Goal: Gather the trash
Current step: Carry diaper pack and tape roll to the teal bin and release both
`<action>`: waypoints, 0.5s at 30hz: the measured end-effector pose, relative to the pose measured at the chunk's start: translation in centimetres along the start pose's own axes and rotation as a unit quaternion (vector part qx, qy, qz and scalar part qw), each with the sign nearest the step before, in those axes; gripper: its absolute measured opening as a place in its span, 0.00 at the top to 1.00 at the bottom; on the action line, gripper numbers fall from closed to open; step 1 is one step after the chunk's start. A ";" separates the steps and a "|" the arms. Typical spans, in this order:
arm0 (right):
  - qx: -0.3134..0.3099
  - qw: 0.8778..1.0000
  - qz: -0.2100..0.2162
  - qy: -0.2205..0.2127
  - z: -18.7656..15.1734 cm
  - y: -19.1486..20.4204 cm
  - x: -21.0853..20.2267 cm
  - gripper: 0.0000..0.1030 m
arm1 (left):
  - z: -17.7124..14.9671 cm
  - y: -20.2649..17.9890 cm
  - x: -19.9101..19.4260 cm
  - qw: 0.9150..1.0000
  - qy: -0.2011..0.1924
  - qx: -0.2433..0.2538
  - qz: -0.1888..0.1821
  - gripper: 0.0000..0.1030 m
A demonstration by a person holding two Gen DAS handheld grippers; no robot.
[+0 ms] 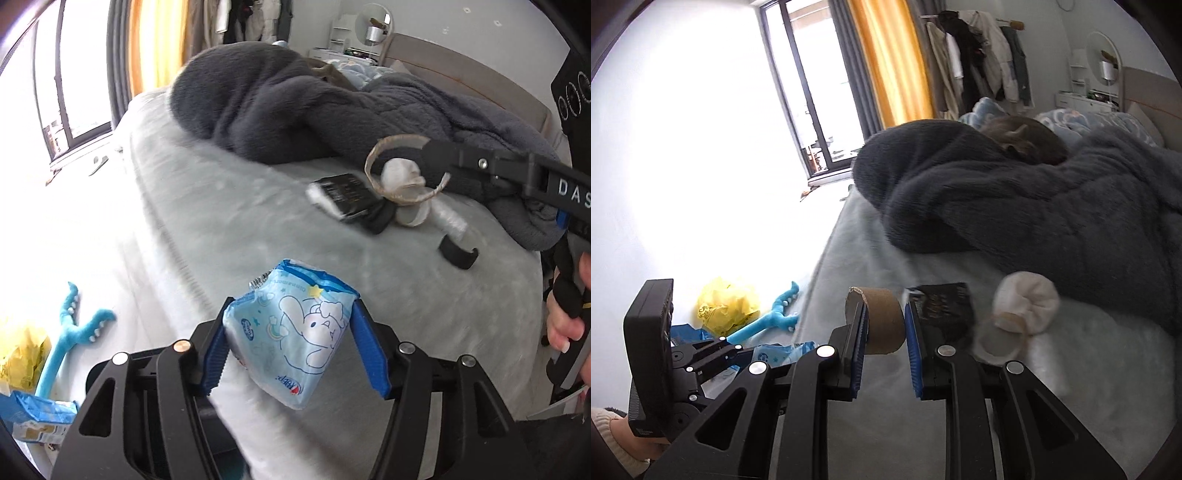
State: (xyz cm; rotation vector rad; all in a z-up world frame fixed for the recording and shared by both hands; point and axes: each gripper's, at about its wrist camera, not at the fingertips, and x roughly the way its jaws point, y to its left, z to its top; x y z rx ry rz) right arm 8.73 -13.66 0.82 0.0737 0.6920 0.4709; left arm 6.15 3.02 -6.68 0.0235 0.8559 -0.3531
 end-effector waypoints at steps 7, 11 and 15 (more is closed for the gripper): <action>-0.031 0.999 0.025 0.009 0.5 4.6 2.3 0.80 | -2.2 5.7 -0.8 0.998 0.020 -0.054 0.024 0.37; -0.039 0.998 0.037 0.012 0.7 6.8 3.6 0.80 | -3.5 8.4 -0.9 0.996 0.035 -0.075 0.033 0.37; -0.047 0.997 0.050 0.019 0.7 8.7 4.9 0.80 | -5.1 11.1 -0.8 0.994 0.052 -0.088 0.047 0.37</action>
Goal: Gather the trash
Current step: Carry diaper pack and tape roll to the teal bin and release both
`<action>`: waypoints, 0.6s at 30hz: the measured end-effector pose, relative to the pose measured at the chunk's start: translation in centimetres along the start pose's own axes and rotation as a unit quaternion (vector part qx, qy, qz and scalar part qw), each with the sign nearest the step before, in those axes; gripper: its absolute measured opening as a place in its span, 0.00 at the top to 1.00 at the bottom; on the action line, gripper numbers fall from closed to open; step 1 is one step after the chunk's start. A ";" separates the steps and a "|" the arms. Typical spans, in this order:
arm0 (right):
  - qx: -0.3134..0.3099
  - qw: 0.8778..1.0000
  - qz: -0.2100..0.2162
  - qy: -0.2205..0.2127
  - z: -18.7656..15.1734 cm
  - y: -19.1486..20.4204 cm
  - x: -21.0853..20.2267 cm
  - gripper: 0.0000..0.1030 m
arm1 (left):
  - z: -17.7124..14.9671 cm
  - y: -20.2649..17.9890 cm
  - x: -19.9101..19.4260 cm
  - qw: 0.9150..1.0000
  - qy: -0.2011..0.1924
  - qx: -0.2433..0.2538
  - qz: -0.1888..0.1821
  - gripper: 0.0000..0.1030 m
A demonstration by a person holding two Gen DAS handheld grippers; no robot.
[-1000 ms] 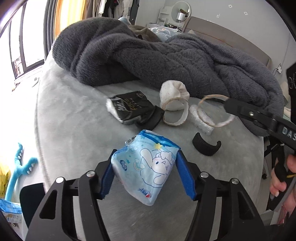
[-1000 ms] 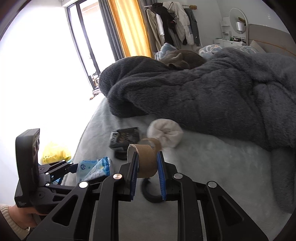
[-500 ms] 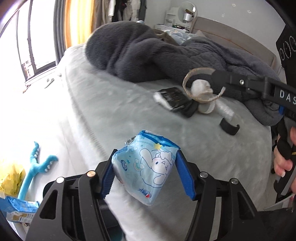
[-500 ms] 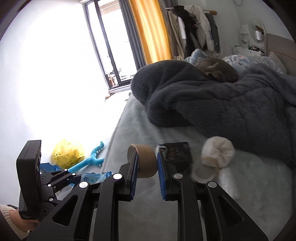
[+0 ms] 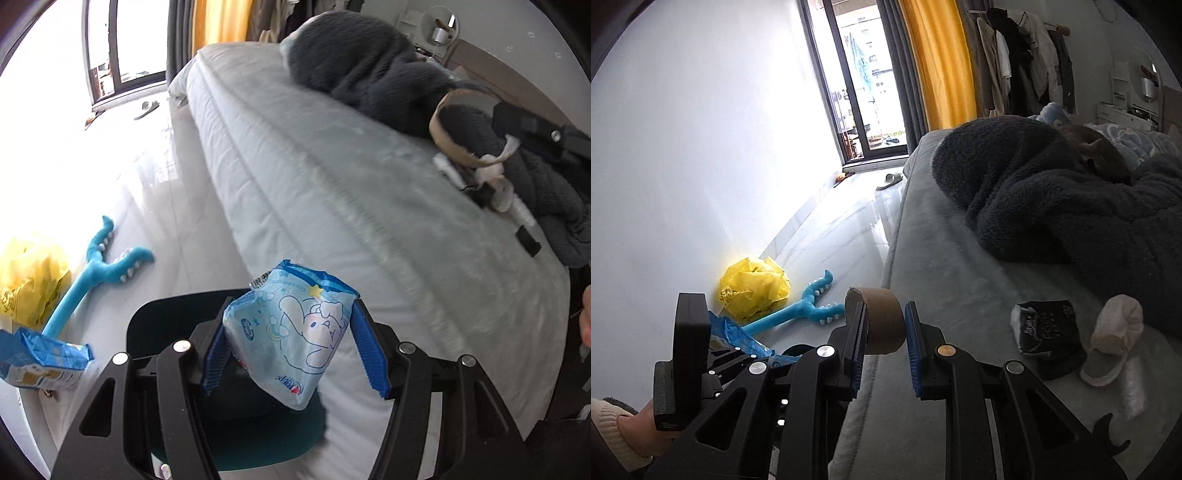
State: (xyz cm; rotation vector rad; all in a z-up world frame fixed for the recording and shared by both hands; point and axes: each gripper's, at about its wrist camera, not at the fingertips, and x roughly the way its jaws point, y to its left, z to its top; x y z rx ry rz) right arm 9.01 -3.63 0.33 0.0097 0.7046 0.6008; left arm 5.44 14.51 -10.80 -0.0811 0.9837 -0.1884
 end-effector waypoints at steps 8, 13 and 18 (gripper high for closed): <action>-0.023 0.999 0.029 0.023 -0.1 4.5 3.7 0.80 | -2.4 5.0 0.9 0.999 0.040 -0.024 0.016 0.37; -0.035 0.998 0.044 0.041 -0.4 7.1 6.1 0.80 | -4.1 7.9 2.0 0.995 0.082 -0.049 0.015 0.36; -0.051 0.995 0.047 0.074 -1.0 9.3 8.6 0.80 | -6.2 10.7 3.4 0.988 0.130 -0.079 0.009 0.33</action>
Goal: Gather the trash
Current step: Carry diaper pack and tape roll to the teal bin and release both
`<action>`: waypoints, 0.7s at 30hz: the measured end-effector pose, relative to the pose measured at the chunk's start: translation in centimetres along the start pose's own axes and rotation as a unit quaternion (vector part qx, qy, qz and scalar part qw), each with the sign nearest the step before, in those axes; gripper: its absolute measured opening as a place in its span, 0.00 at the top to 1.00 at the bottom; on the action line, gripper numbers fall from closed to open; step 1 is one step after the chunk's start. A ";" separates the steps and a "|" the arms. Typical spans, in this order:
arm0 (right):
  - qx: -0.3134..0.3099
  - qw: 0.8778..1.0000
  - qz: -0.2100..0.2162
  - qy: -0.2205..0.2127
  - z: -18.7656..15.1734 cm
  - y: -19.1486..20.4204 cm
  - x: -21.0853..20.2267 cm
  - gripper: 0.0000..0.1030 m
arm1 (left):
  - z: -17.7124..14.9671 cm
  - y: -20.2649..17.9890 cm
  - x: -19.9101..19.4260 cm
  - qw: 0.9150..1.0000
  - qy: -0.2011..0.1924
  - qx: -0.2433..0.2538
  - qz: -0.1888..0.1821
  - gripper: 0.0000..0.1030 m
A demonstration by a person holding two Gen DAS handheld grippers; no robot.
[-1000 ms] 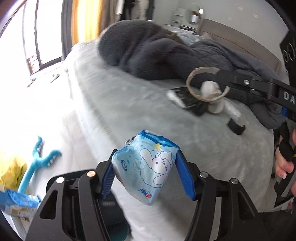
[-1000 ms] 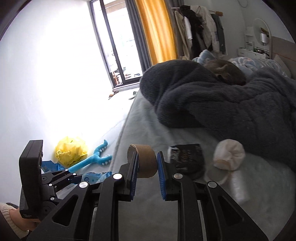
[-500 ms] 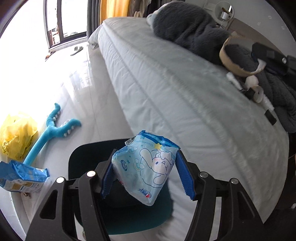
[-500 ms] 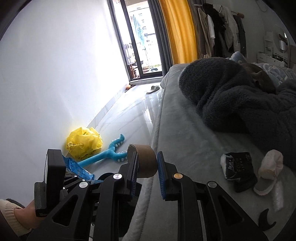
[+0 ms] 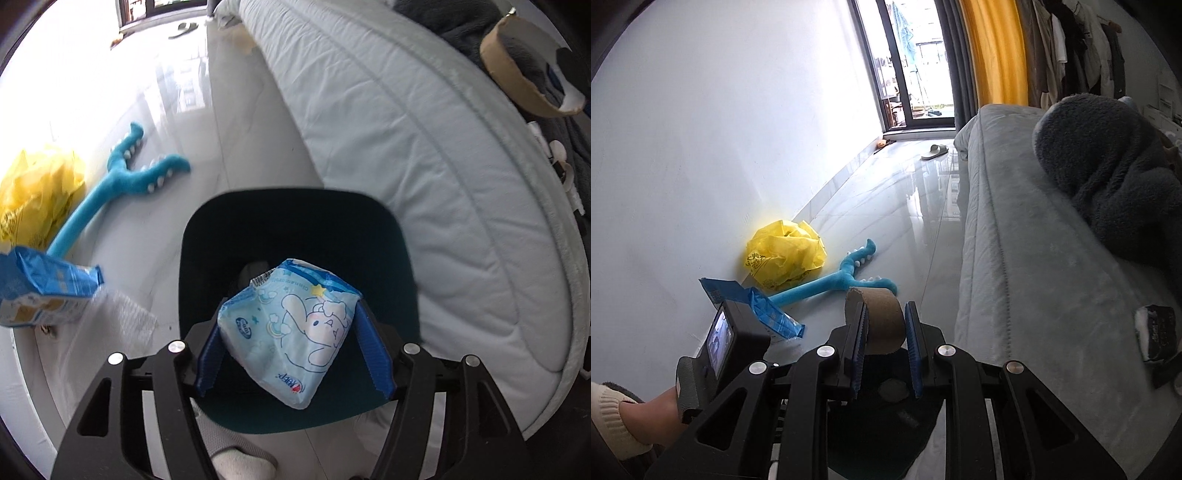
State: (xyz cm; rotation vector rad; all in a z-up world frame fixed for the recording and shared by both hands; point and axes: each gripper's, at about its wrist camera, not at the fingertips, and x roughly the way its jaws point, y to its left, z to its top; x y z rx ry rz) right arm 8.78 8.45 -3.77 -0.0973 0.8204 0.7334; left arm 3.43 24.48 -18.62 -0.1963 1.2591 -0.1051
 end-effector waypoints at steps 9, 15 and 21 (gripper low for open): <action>-0.004 0.998 0.022 0.053 -1.4 2.6 5.0 0.80 | -0.9 3.1 -0.3 1.000 0.019 -0.016 -0.005 0.20; 0.001 0.996 0.021 0.086 -2.5 3.2 7.8 0.80 | -0.7 4.8 -2.6 0.999 -0.019 -0.027 -0.011 0.19; 0.008 0.993 0.022 0.117 -3.9 4.2 10.5 0.80 | 0.0 5.9 -6.0 0.996 -0.083 -0.034 -0.015 0.19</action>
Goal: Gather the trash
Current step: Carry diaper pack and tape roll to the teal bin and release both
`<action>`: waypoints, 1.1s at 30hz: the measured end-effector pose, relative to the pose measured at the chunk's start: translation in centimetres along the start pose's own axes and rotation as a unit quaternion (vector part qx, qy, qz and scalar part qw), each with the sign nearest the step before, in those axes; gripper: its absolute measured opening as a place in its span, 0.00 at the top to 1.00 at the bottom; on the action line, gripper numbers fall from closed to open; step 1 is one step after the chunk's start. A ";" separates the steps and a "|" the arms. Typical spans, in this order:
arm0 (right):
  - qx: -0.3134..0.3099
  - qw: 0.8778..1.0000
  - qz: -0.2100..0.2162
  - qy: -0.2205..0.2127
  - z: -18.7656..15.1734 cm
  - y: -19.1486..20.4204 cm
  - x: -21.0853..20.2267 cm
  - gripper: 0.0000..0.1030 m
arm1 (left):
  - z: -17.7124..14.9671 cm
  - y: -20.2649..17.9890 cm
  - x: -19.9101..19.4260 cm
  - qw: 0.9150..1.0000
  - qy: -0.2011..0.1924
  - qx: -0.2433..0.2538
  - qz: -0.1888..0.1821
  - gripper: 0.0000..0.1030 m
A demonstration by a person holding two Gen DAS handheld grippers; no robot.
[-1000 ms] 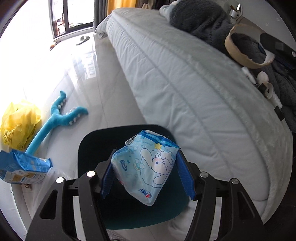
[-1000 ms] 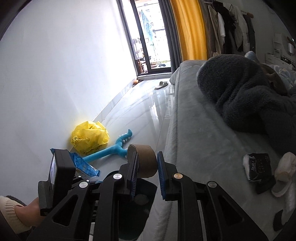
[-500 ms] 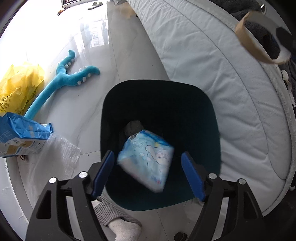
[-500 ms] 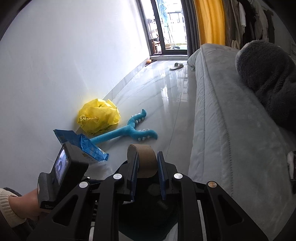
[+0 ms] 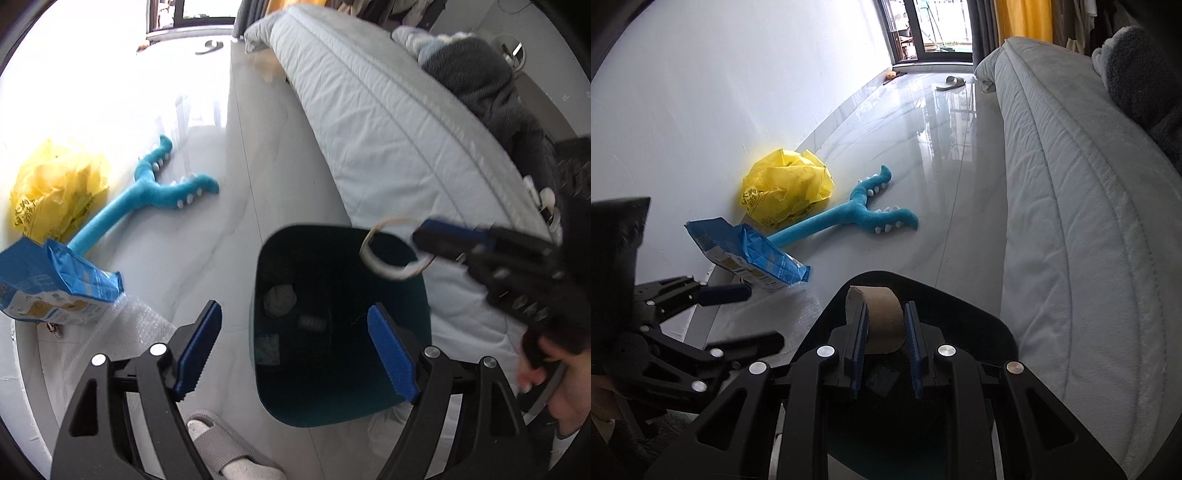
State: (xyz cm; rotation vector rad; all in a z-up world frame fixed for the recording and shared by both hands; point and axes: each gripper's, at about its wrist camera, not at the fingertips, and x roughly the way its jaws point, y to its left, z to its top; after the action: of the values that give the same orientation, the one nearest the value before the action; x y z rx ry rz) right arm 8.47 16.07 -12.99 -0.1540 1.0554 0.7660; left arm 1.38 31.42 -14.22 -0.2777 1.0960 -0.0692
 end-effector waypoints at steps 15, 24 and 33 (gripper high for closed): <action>-0.005 0.997 0.006 0.077 -2.0 1.9 5.9 0.80 | 1.9 -0.8 -6.5 0.985 -0.158 0.056 0.028 0.22; -0.008 0.992 0.000 0.123 -4.0 1.7 6.5 0.79 | 3.2 -1.5 -10.4 0.970 -0.236 0.044 0.029 0.24; -0.006 0.993 -0.002 0.116 -4.5 1.3 4.1 0.48 | 4.2 -3.6 -12.4 0.964 -0.262 0.042 0.032 0.27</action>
State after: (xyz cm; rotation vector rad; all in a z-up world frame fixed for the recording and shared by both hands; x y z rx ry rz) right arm 5.46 16.93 -18.41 -0.2612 1.2692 0.7633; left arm -0.32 31.11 -0.81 -0.1690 0.5728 0.0156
